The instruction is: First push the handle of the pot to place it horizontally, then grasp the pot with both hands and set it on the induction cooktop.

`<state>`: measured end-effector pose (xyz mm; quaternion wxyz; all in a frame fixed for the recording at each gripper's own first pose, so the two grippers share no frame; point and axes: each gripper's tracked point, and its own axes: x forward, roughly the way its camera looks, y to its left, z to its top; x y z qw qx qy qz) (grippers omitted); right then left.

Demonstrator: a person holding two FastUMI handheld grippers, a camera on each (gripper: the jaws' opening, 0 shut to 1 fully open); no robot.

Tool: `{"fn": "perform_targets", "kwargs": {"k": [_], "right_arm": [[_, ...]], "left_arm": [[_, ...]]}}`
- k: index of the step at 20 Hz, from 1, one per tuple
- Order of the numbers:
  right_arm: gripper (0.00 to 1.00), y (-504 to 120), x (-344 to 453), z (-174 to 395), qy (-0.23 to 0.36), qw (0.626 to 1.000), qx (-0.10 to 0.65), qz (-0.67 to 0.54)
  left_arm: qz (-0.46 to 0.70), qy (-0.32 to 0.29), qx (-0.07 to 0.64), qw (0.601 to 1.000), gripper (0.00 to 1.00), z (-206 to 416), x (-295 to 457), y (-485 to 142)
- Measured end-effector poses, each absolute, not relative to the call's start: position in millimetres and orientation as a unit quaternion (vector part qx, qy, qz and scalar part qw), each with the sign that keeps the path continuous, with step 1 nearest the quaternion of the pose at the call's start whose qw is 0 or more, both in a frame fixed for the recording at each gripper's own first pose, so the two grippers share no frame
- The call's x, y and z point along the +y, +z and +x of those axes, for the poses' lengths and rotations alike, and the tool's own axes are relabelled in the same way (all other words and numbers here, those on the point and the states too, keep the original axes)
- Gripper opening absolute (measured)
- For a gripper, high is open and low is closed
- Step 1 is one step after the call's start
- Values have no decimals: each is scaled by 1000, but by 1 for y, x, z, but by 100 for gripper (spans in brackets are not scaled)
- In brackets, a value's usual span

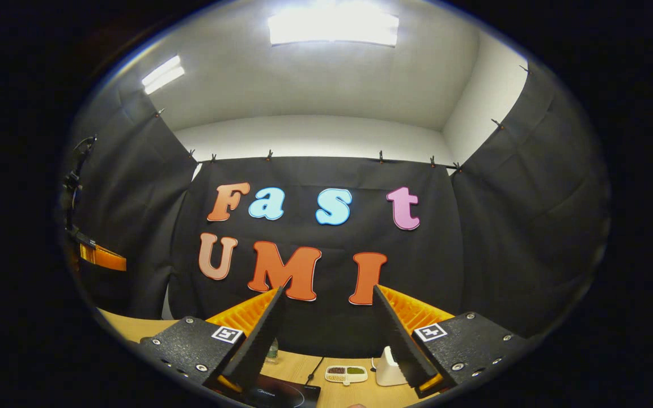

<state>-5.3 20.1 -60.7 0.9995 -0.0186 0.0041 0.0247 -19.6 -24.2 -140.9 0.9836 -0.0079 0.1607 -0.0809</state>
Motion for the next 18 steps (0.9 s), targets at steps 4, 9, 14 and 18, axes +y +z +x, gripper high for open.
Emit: {"fn": "perform_targets", "kwargs": {"k": [4, 9, 14, 18], "right_arm": [[94, -82, 25, -6, 37, 999, 14, -21], [95, -101, 34, -7, 44, 999, 8, -31], [95, -126, 44, -5, 52, 998, 21, -42], [95, -146, 45, -3, 48, 997, 35, -41]], "left_arm": [[-42, -85, 279, 955, 8, -46, -17, -220], [-74, -73, 396, 912, 7, -86, -10, -293], [-102, -45, 493, 863, 7, -127, 3, -348], [-129, -16, 548, 826, 7, -151, 13, -382]]}}
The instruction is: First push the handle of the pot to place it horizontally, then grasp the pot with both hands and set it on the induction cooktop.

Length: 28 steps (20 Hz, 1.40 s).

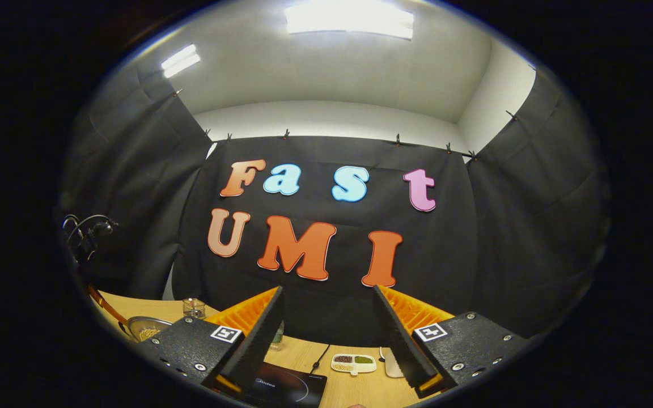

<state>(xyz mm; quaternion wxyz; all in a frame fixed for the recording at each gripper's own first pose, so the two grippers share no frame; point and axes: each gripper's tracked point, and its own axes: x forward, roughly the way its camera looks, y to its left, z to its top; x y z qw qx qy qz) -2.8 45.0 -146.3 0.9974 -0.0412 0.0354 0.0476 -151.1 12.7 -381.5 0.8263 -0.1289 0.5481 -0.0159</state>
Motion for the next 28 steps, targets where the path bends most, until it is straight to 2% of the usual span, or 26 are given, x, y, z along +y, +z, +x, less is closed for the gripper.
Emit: {"fn": "perform_targets", "kwargs": {"k": [7, 14, 19, 20, 28], "right_arm": [[95, -178, 56, -1, 50, 996, 60, -50], [95, -196, 75, 5, 65, 994, 73, -53], [95, -221, 92, 15, 78, 991, 94, -47], [97, -228, 97, 17, 82, 990, 101, -47], [95, -272, 133, 26, 115, 979, 161, -51]], "left_arm": [[-173, 18, 636, 751, 7, -199, 21, -424], [-217, 64, 681, 696, 7, -215, 33, -460], [-225, 79, 682, 691, 8, -211, 51, -468], [-223, 86, 681, 692, 5, -209, 55, -470], [-190, 131, 665, 710, 6, -180, 110, -485]]}}
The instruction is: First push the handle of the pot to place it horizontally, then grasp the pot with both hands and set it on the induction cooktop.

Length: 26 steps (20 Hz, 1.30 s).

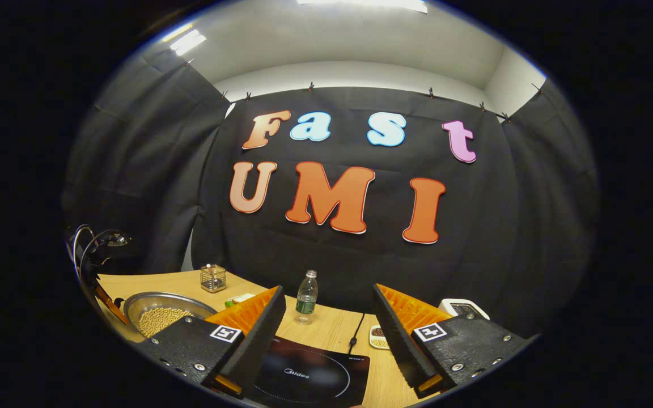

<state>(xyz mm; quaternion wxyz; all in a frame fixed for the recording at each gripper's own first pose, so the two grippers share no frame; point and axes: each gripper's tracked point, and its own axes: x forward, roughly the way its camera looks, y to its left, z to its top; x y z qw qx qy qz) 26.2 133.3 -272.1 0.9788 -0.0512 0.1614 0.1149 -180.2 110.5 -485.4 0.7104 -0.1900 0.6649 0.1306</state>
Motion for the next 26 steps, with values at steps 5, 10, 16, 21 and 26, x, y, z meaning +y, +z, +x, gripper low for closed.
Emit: {"fn": "perform_targets", "kwargs": {"k": [5, 10, 16, 21, 26], "right_arm": [[94, -304, 165, 23, 143, 965, 213, -50], [94, -339, 205, 14, 180, 945, 268, -49], [92, -390, 259, 2, 214, 904, 369, -9], [90, -428, 300, -8, 235, 865, 444, 5], [89, -464, 323, -22, 222, 831, 510, 12]], "left_arm": [[-157, 141, 659, 722, 5, -162, 138, -486], [-123, 160, 636, 745, 3, -138, 175, -496], [-85, 172, 620, 761, 2, -117, 205, -500], [-50, 167, 602, 779, 7, -99, 226, -504], [-15, 156, 579, 800, 7, -74, 245, -515]]}}
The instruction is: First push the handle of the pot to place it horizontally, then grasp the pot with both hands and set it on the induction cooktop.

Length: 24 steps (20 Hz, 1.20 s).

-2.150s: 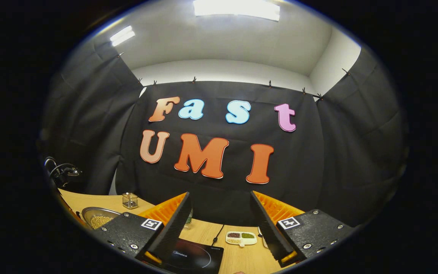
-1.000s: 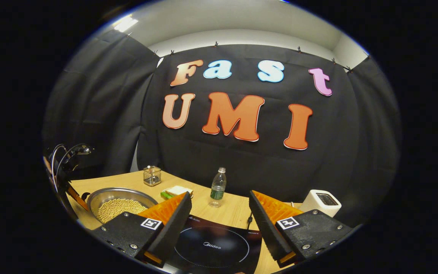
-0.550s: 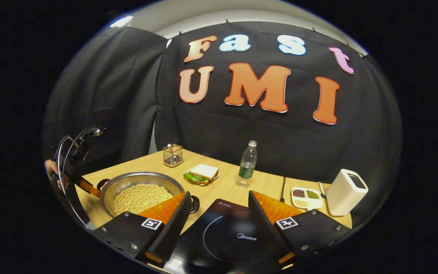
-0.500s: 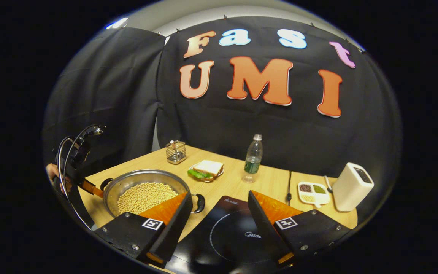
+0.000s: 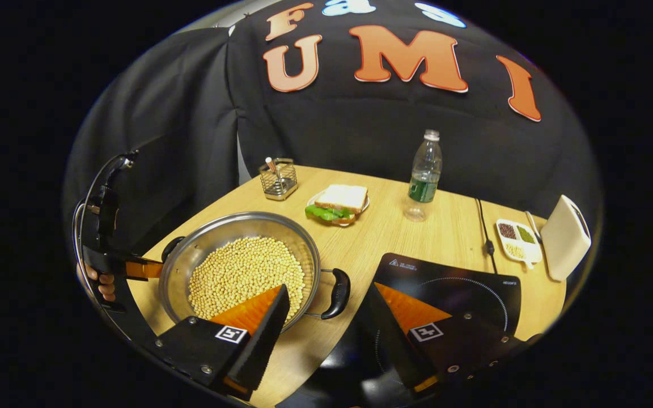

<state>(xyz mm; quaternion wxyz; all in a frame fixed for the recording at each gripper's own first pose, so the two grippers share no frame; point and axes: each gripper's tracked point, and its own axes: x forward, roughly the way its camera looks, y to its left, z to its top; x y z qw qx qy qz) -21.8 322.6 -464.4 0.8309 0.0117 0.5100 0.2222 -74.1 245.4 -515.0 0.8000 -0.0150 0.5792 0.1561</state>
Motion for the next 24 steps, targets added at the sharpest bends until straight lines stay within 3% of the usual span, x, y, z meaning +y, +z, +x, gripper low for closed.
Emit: {"fn": "perform_targets", "kwargs": {"k": [5, 9, 12, 14, 16, 18, 19, 20, 23, 24], "right_arm": [[86, -487, 337, -28, 207, 807, 553, 20], [86, -501, 338, -30, 199, 801, 564, 4], [86, -509, 340, -34, 187, 792, 581, 12], [86, -515, 345, -36, 185, 786, 590, 16], [86, -519, 349, -39, 184, 781, 596, 20], [86, -521, 349, -38, 181, 782, 596, 15], [86, -522, 350, -39, 179, 783, 596, 13], [86, -523, 350, -38, 177, 782, 597, 13], [86, -527, 351, -38, 174, 778, 603, 20], [86, -529, 352, -40, 173, 775, 608, 23]], "left_arm": [[10, 147, 558, 817, 1, -55, 257, -520], [36, 143, 538, 830, 9, -39, 266, -519], [45, 141, 535, 832, 0, -37, 265, -513], [52, 141, 527, 836, 10, -37, 266, -502], [73, 141, 504, 849, 5, -30, 273, -485], [80, 122, 480, 865, 11, -15, 266, -474], [78, 110, 475, 869, 29, -7, 258, -472], [79, 100, 474, 871, 38, -2, 254, -472], [91, 75, 477, 871, 80, 15, 250, -488], [99, 73, 483, 867, 84, 18, 252, -494]]}}
